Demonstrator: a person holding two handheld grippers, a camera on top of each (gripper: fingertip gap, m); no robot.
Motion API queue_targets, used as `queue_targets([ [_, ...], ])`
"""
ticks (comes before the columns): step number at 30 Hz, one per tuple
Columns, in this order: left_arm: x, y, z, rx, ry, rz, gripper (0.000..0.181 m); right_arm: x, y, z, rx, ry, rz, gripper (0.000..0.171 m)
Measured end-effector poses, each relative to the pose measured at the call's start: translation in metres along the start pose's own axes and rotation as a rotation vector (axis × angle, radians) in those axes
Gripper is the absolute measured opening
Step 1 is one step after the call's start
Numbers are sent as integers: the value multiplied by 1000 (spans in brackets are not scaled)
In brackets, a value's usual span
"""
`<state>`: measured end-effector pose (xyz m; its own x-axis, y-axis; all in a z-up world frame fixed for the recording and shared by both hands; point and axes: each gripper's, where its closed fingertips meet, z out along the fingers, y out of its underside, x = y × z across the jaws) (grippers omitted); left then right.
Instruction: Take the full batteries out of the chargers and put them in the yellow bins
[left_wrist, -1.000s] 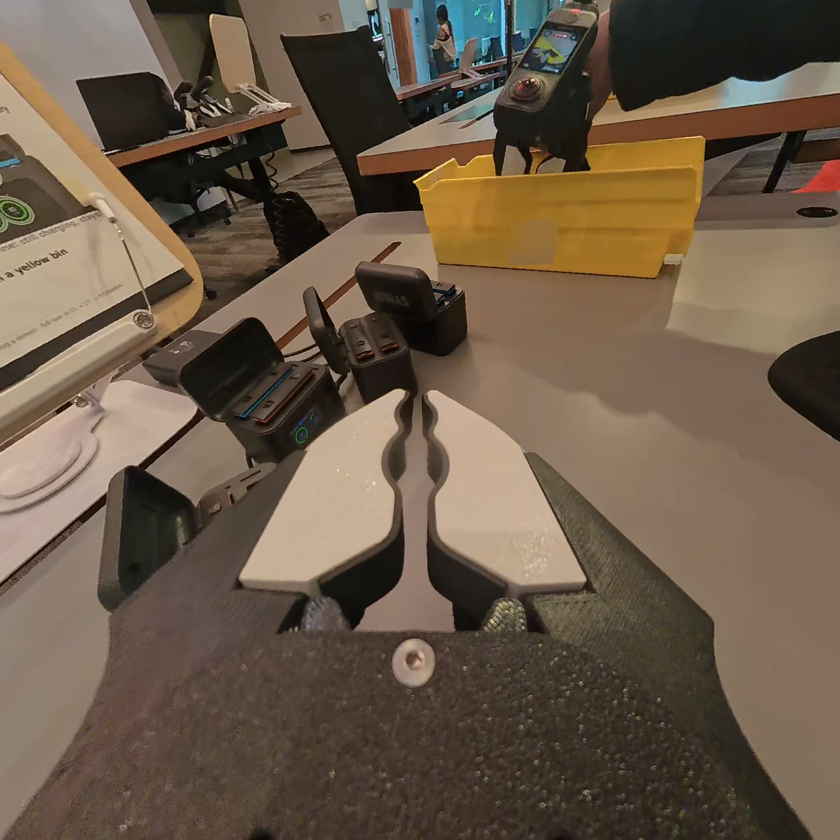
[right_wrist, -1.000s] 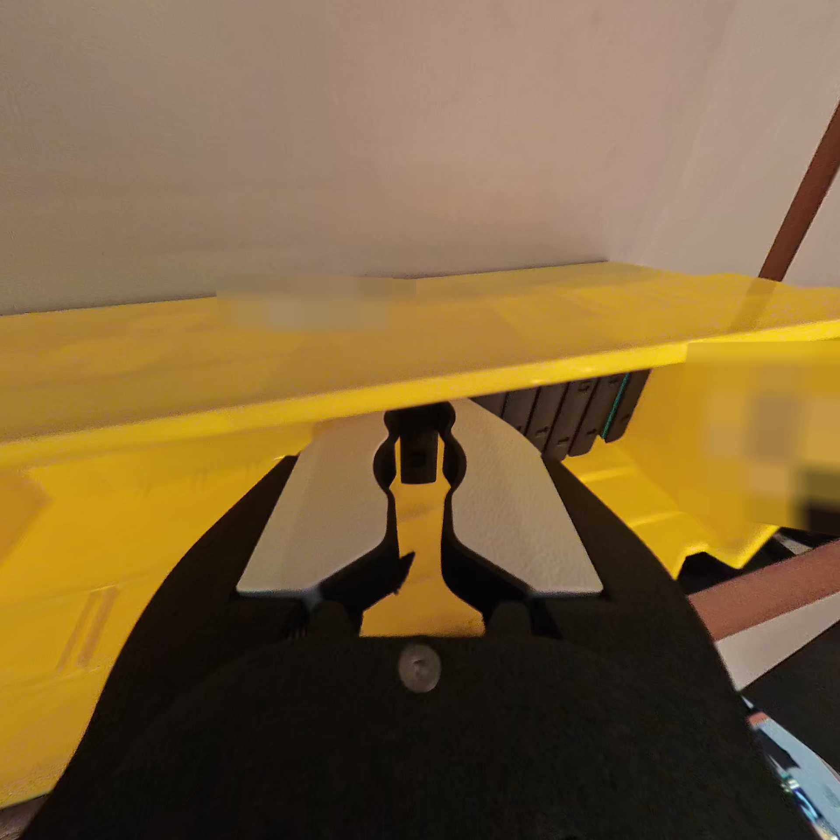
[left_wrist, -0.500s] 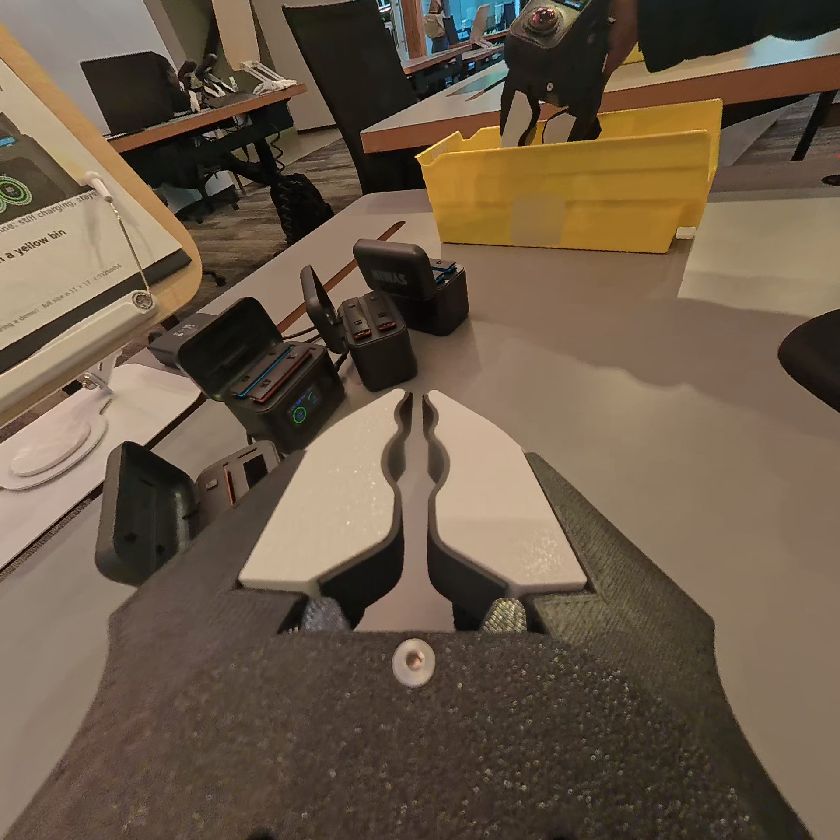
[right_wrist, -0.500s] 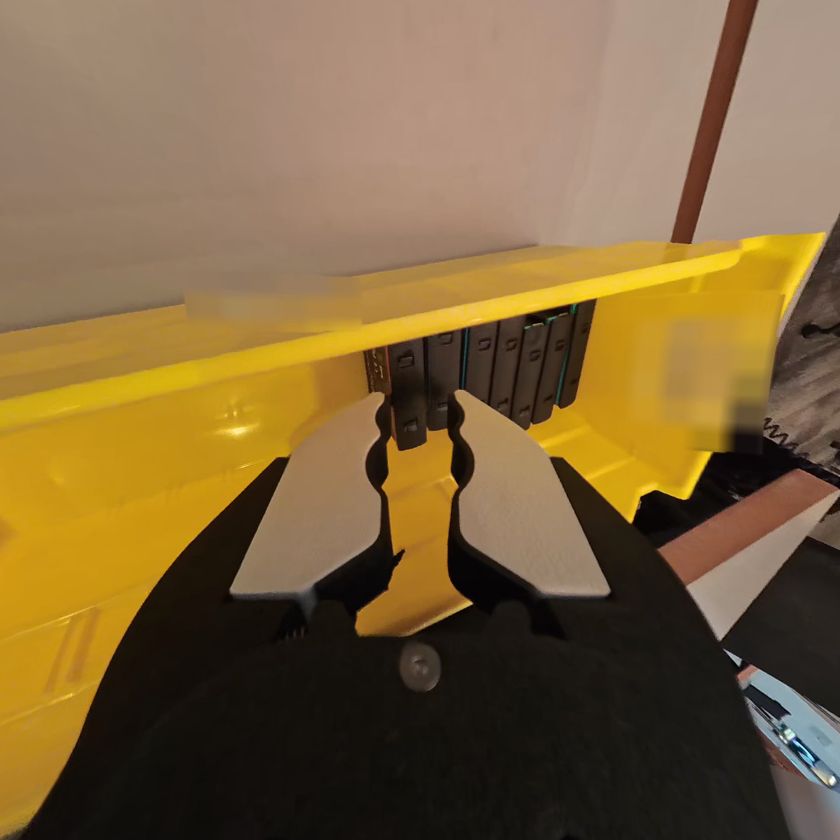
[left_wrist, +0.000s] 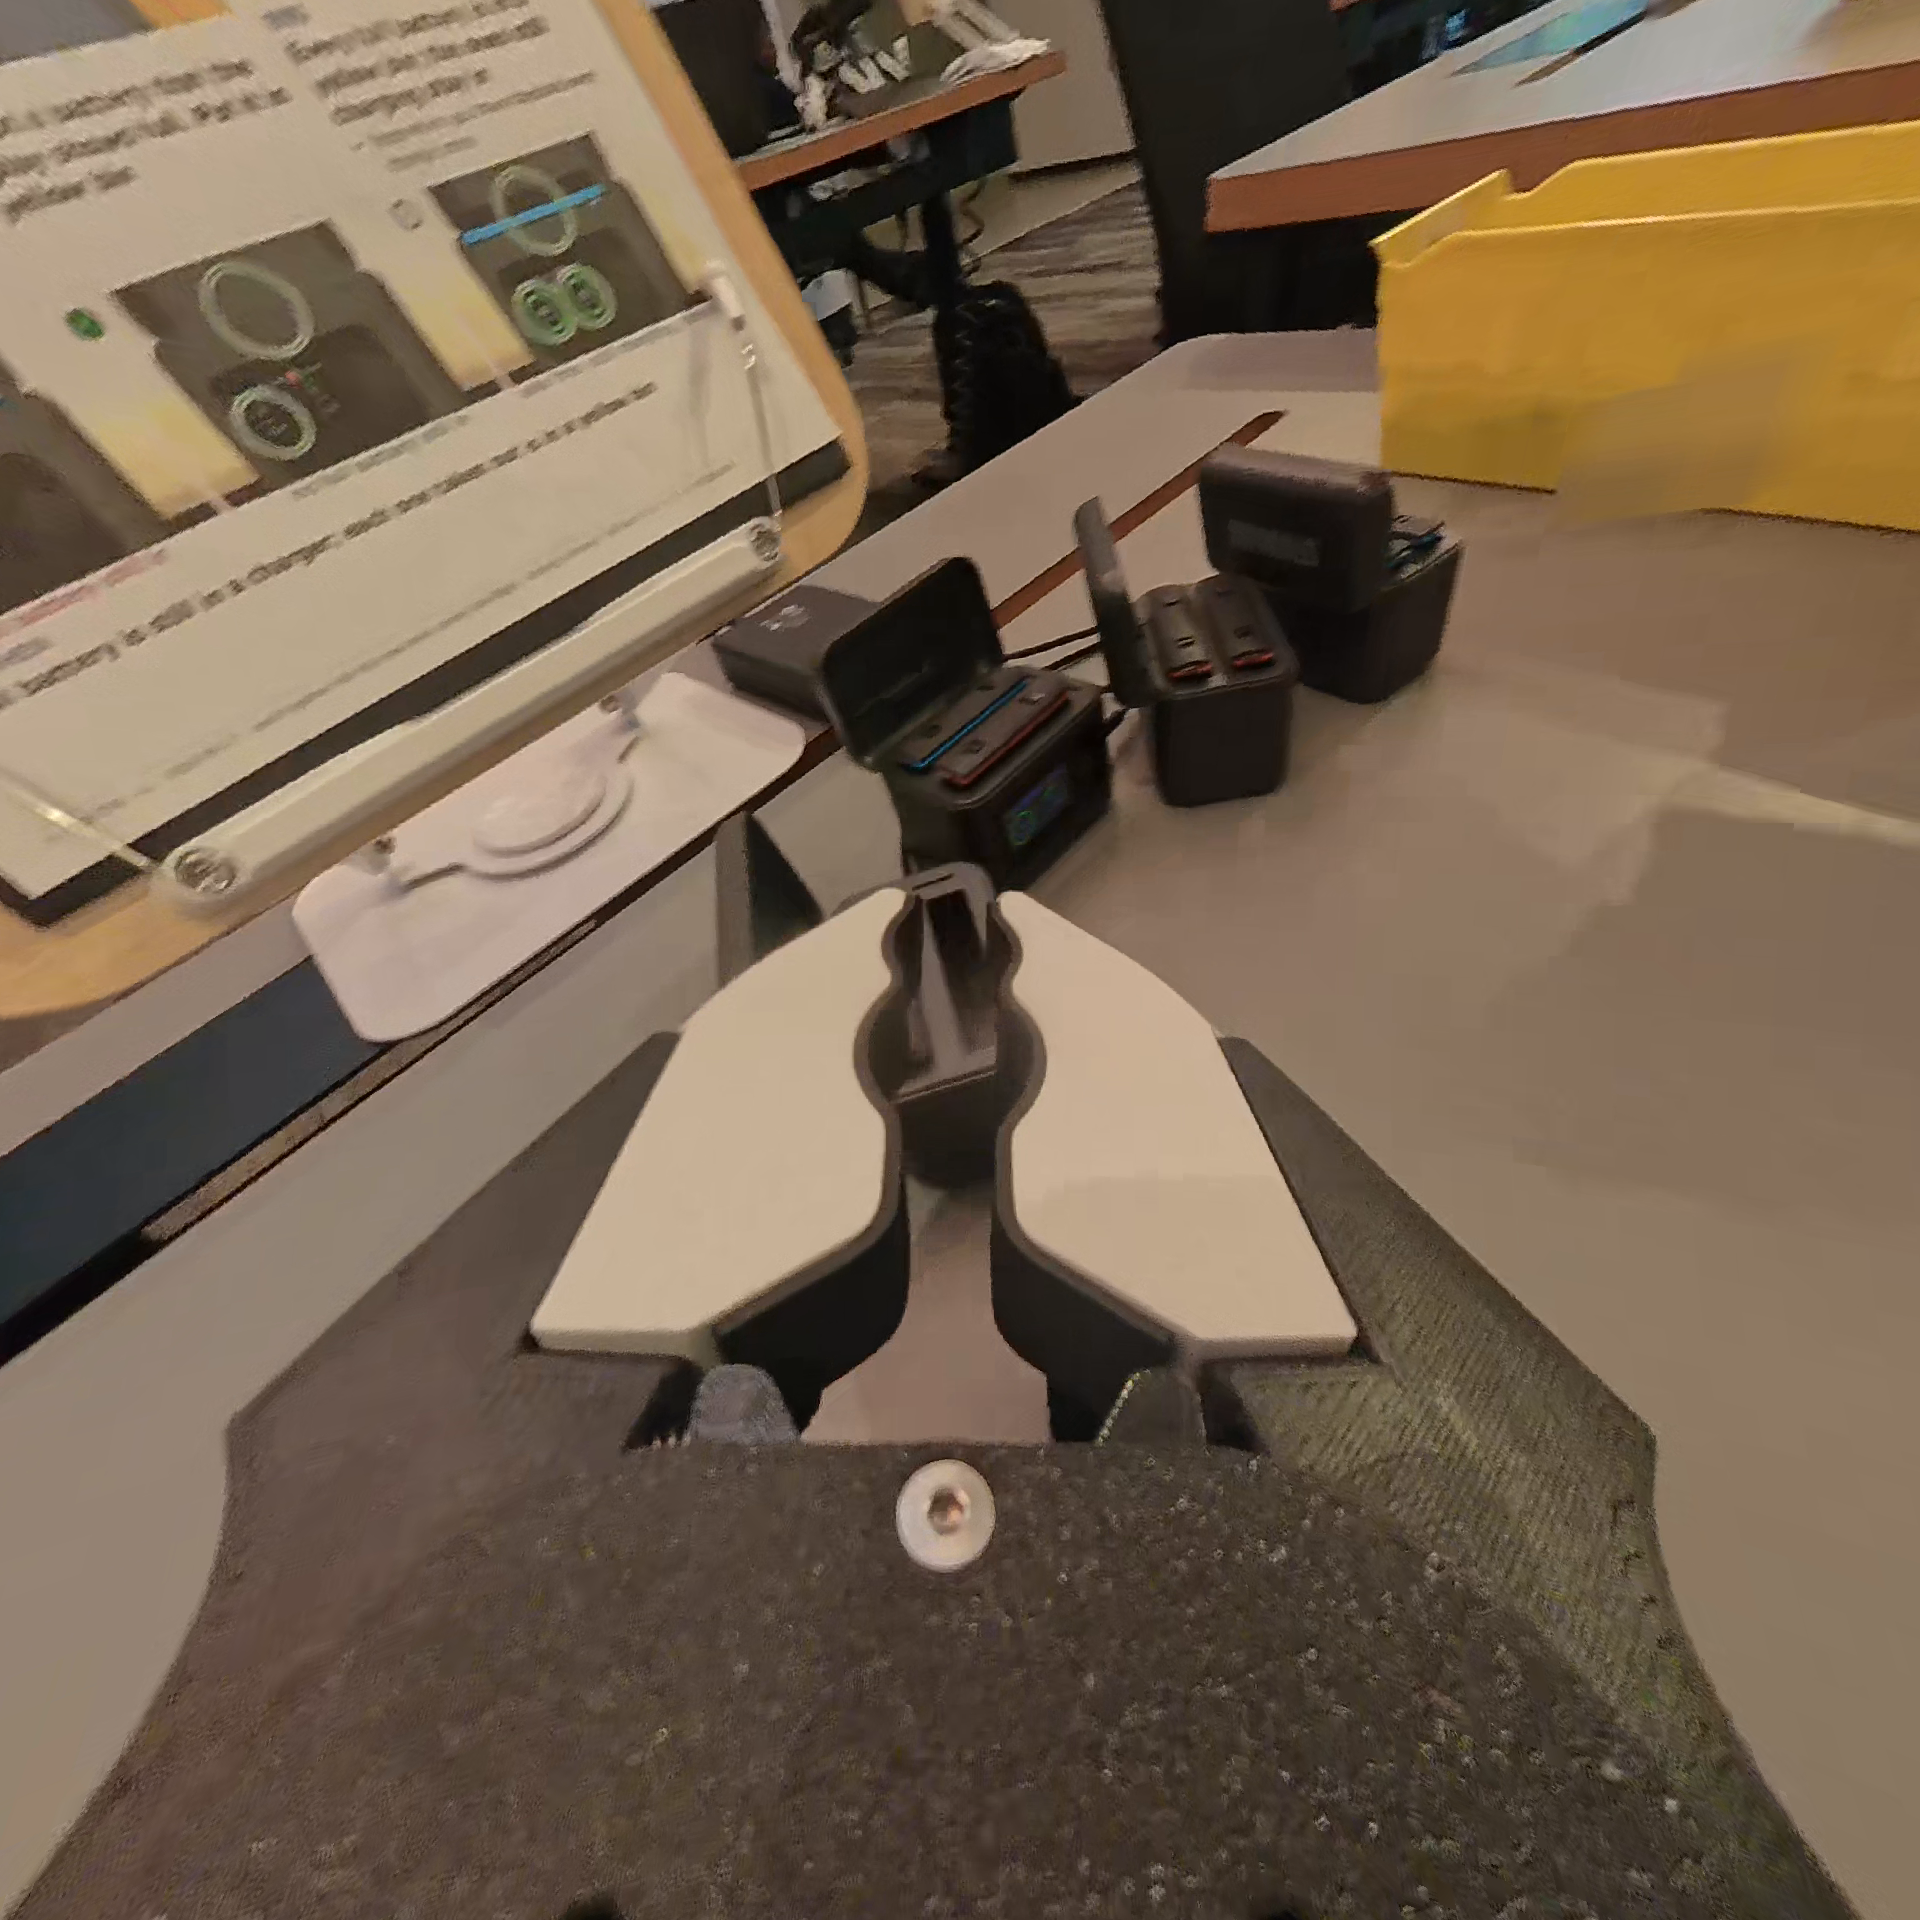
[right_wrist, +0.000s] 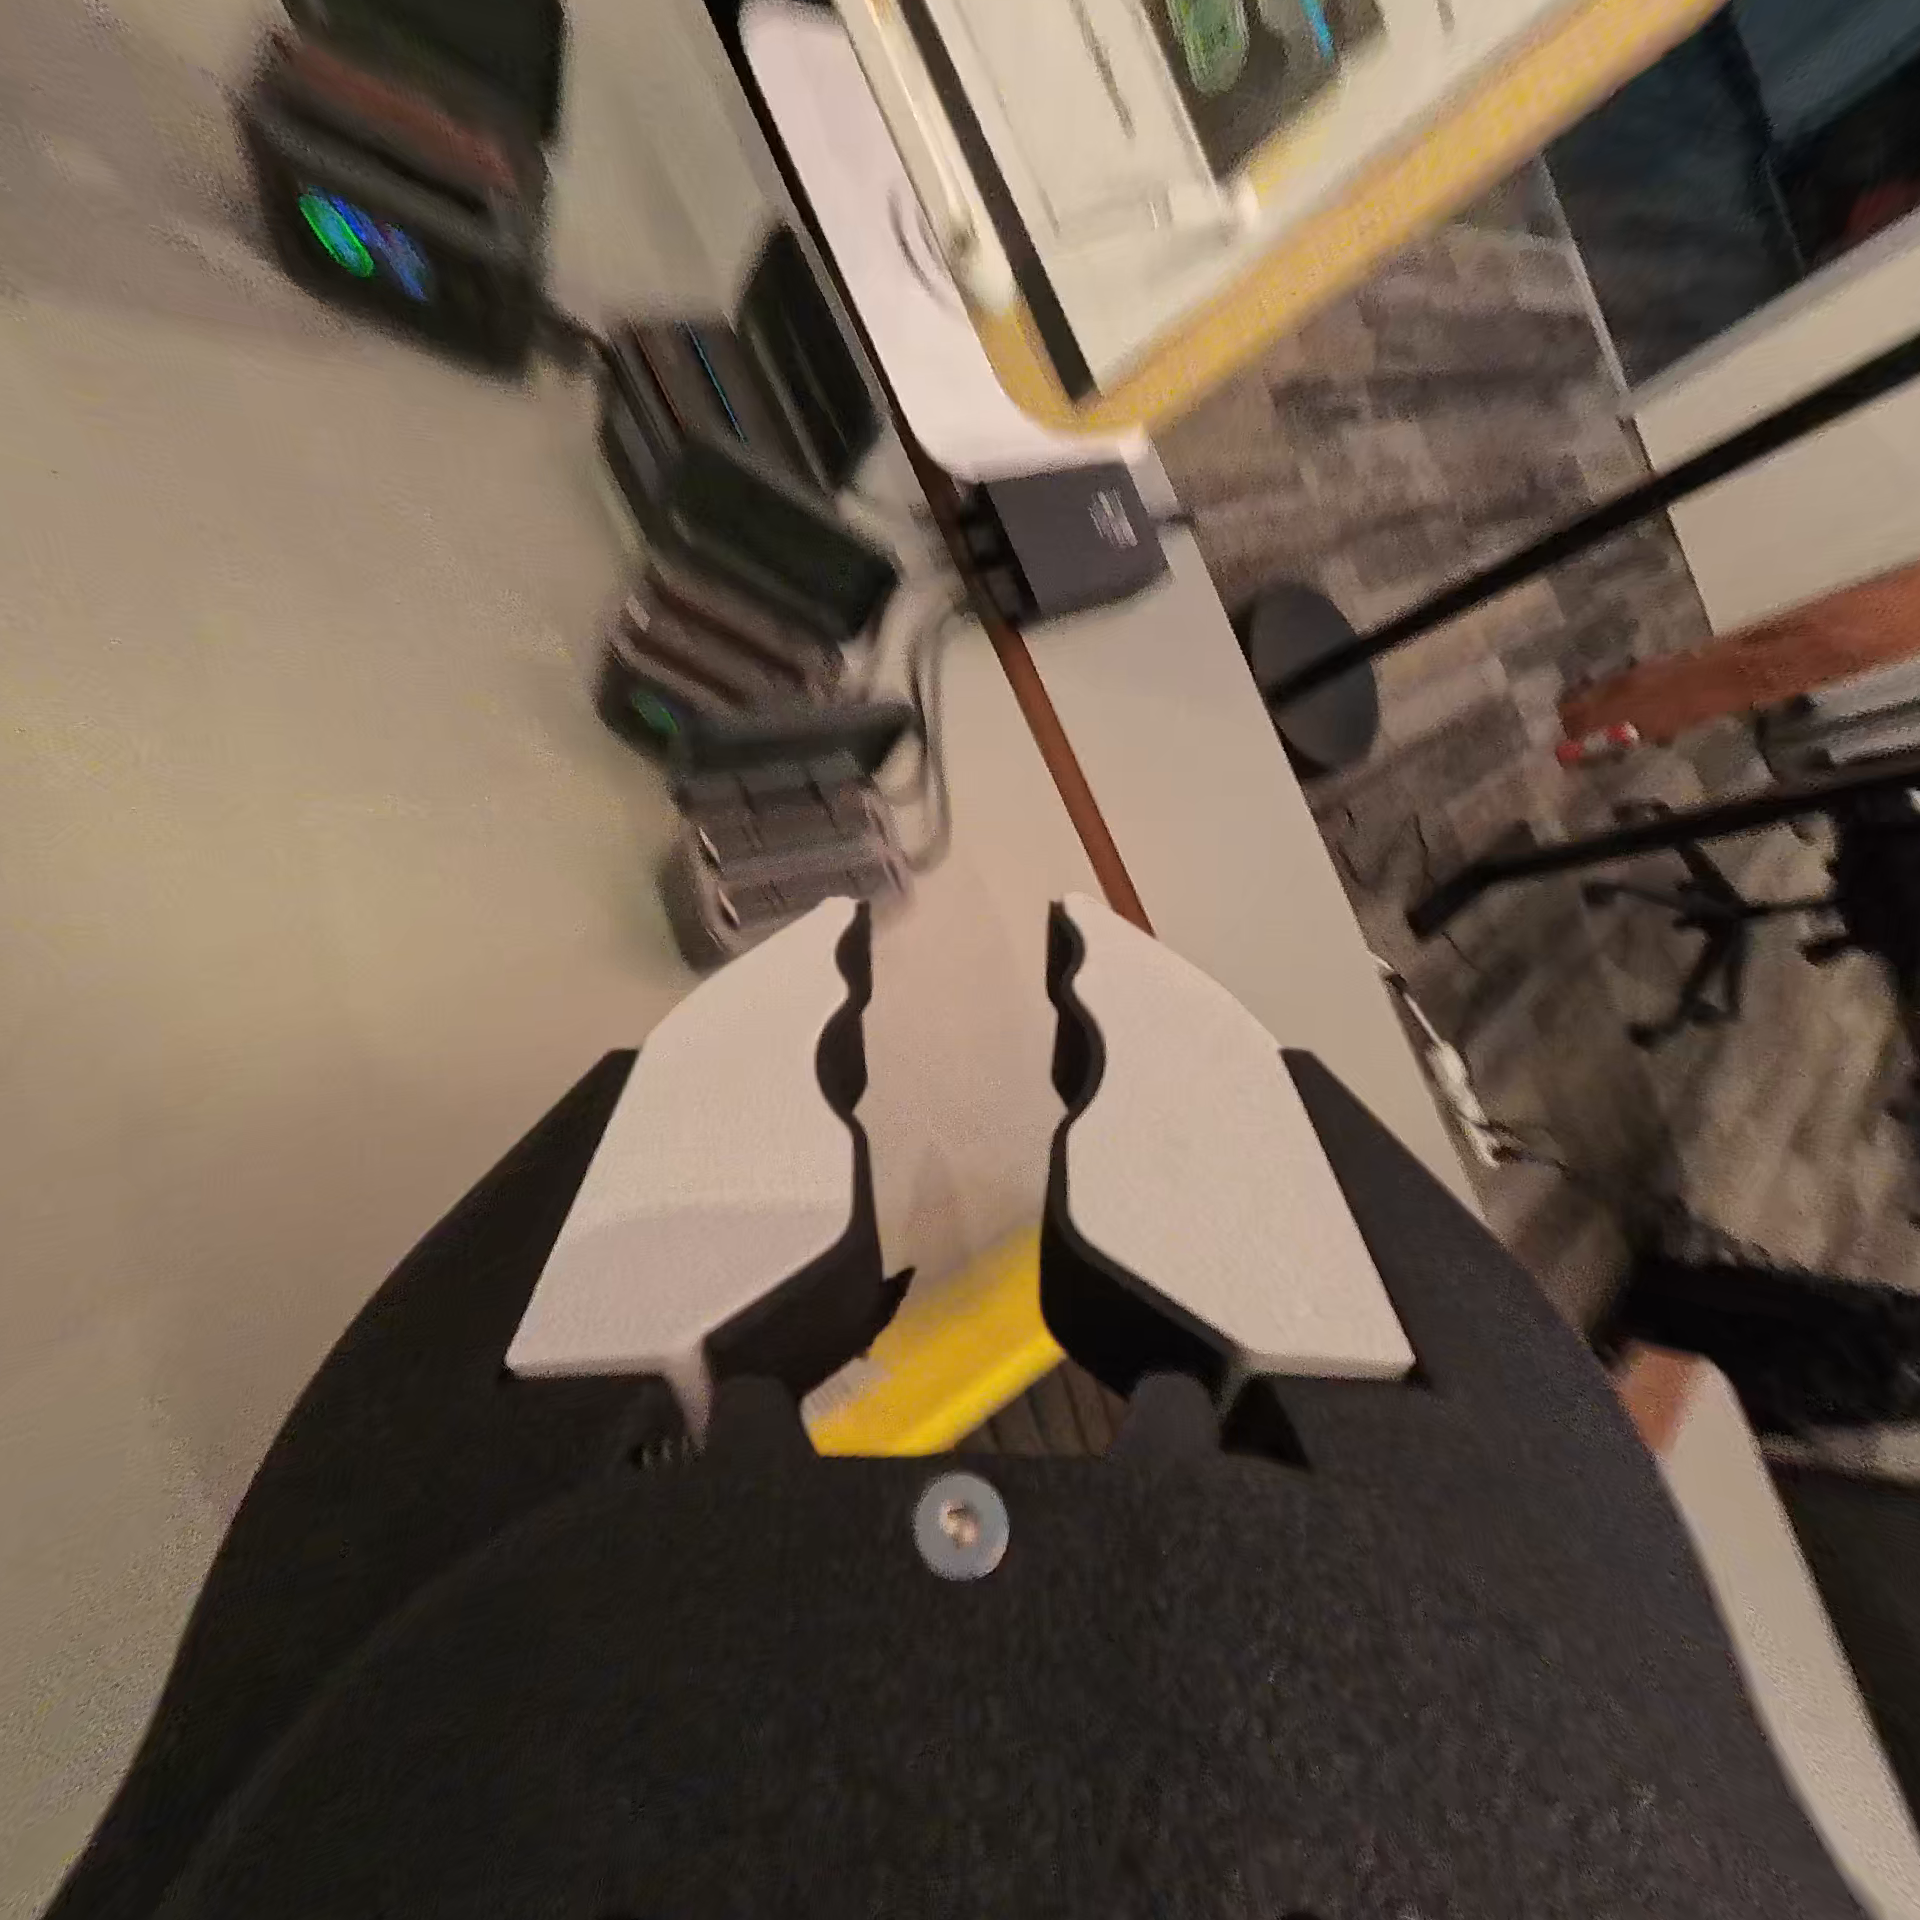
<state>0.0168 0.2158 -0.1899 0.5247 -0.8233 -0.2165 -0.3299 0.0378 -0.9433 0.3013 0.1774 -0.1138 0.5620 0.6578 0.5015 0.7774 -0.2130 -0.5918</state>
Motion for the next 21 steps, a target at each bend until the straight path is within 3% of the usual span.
queue_targets([
  [4,-17,8,-2,-34,-87,-19,25,-43,-66,25,145,-88,56,40],
  [9,-27,17,-3,-58,-121,-58,40,-77,-116,58,266,-143,93,44],
  [16,-15,52,10,-203,-53,-118,71,-111,-148,94,396,-187,265,49],
  [21,-2,71,22,-289,-7,-144,79,-131,-146,114,413,-201,349,53],
])
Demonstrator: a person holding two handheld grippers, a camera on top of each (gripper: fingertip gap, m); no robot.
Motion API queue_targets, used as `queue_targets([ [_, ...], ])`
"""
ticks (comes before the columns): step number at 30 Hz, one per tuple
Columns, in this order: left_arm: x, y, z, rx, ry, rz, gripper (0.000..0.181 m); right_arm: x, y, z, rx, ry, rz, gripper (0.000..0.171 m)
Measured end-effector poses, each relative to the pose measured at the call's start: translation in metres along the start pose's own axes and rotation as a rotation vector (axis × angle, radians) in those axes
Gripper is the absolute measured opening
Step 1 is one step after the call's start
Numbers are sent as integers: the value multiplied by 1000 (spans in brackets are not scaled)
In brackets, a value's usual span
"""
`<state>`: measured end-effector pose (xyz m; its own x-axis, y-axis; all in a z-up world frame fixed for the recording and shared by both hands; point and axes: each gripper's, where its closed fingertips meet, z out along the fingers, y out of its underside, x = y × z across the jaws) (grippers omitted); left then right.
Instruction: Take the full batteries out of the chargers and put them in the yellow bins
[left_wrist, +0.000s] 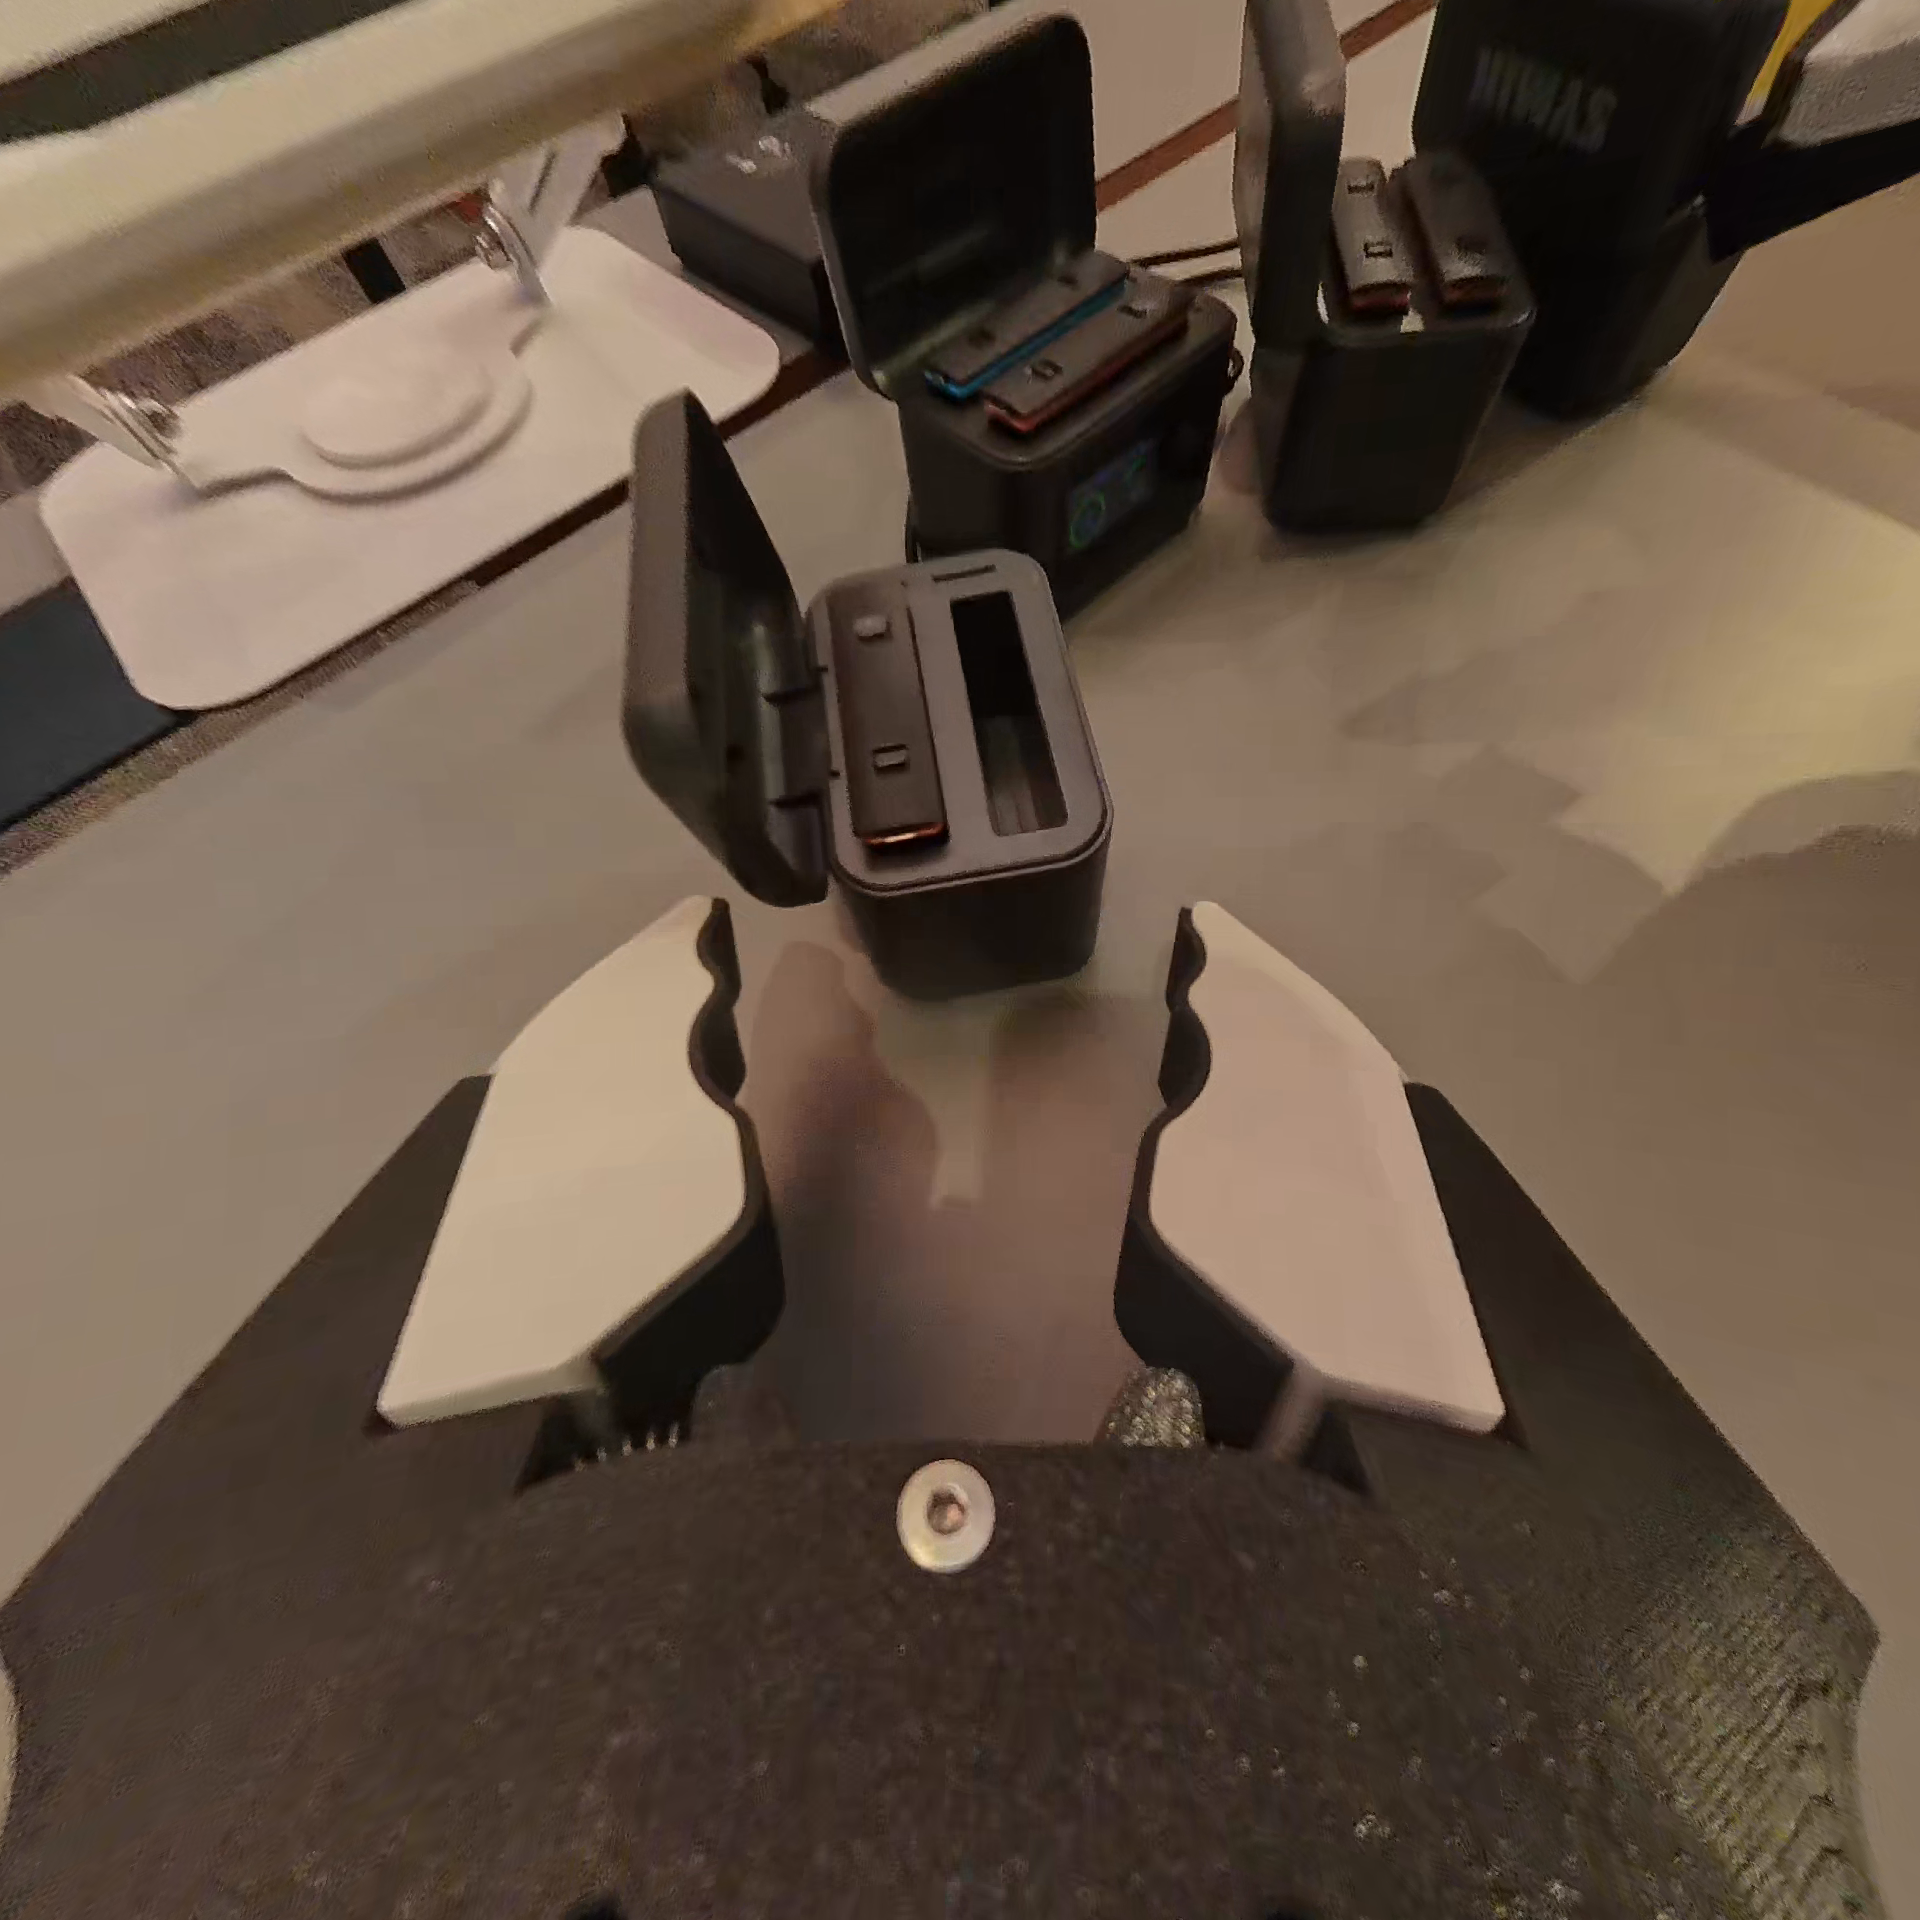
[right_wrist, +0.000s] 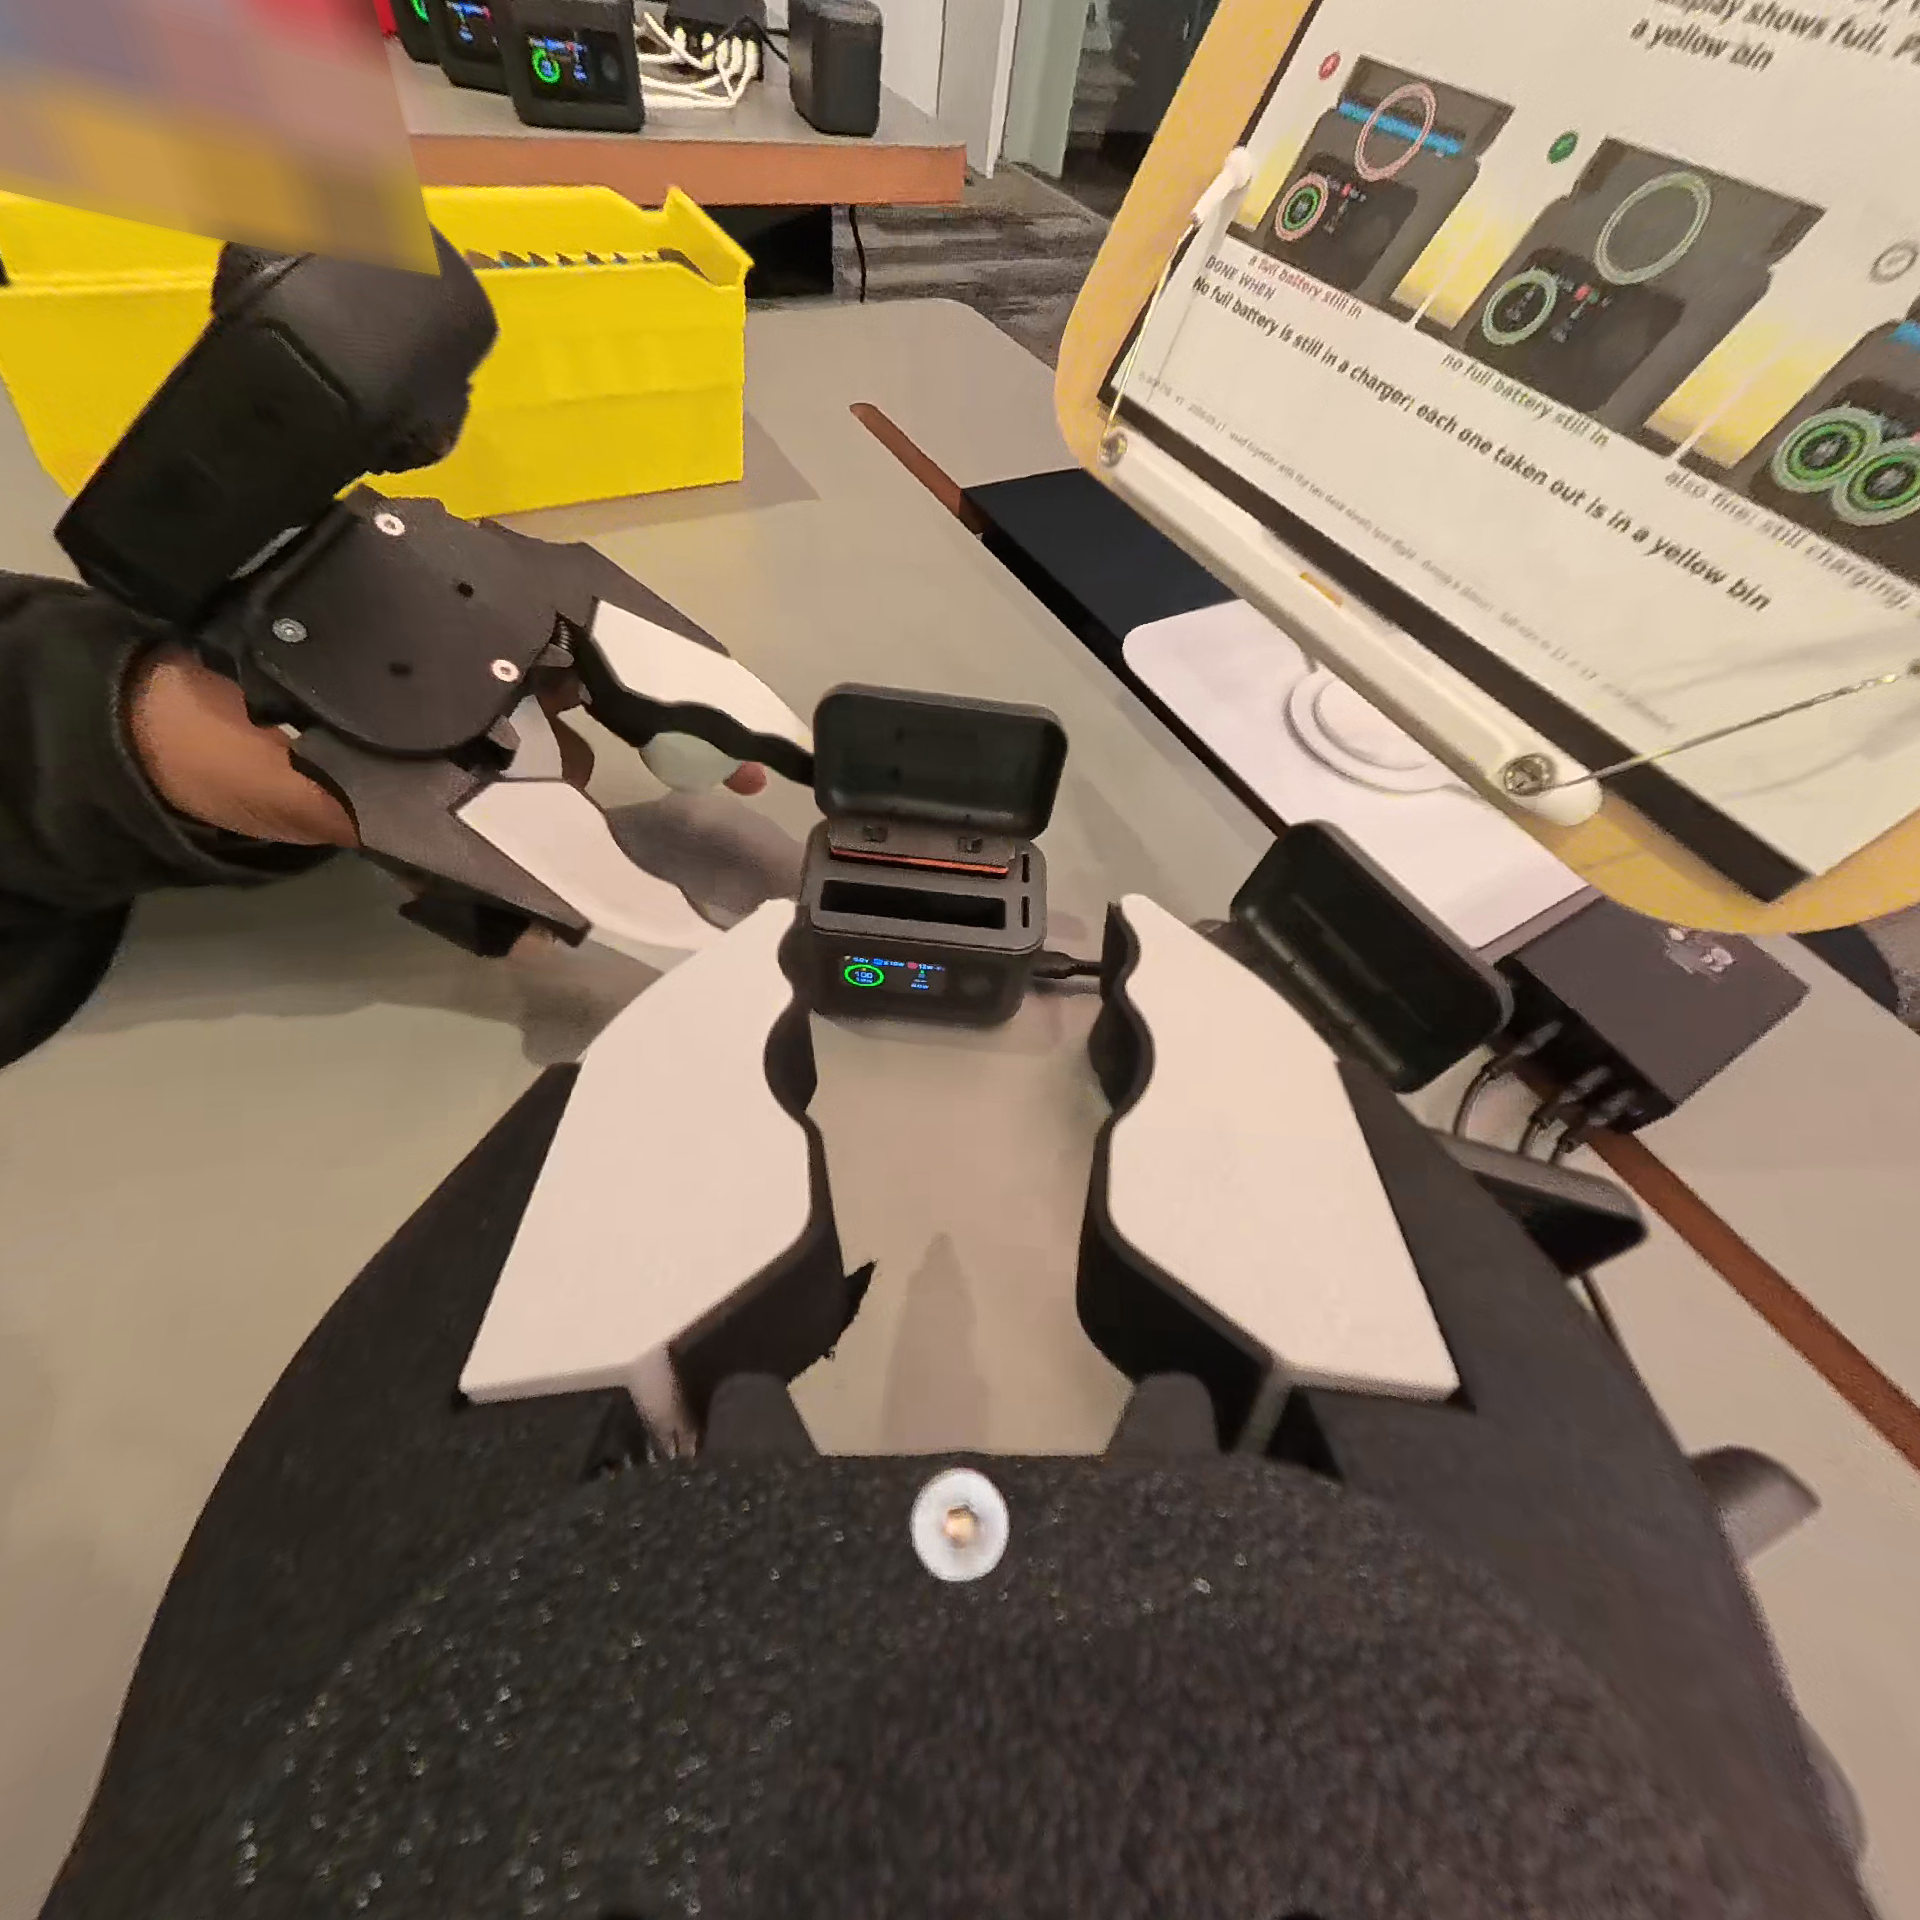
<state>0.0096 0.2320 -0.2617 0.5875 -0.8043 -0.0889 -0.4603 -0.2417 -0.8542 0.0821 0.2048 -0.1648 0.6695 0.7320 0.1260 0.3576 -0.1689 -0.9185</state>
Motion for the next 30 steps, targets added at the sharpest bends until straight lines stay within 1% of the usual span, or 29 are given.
queue_targets([
  [4,2,6,17,-77,4,-38,81,3,8,3,0,20,25,52],
  [7,-1,7,24,-107,-11,-72,68,7,6,0,8,37,31,52],
  [9,4,7,25,-118,7,-94,55,9,6,-1,2,47,32,52],
  [12,10,5,23,-128,-14,-30,55,11,12,1,-30,61,32,51],
  [20,38,-1,23,-114,19,18,49,-5,32,35,-141,39,73,55],
  [22,44,0,23,-113,40,27,43,-8,34,43,-157,19,67,56],
  [23,45,0,23,-111,49,29,36,-10,36,47,-174,3,56,59],
  [24,47,0,24,-108,53,26,34,-12,39,50,-194,-22,36,60],
  [26,46,3,25,-124,45,28,34,-15,45,55,-242,-78,-24,60],
  [30,47,3,25,-115,47,19,47,-9,52,59,-345,-150,-177,61],
])
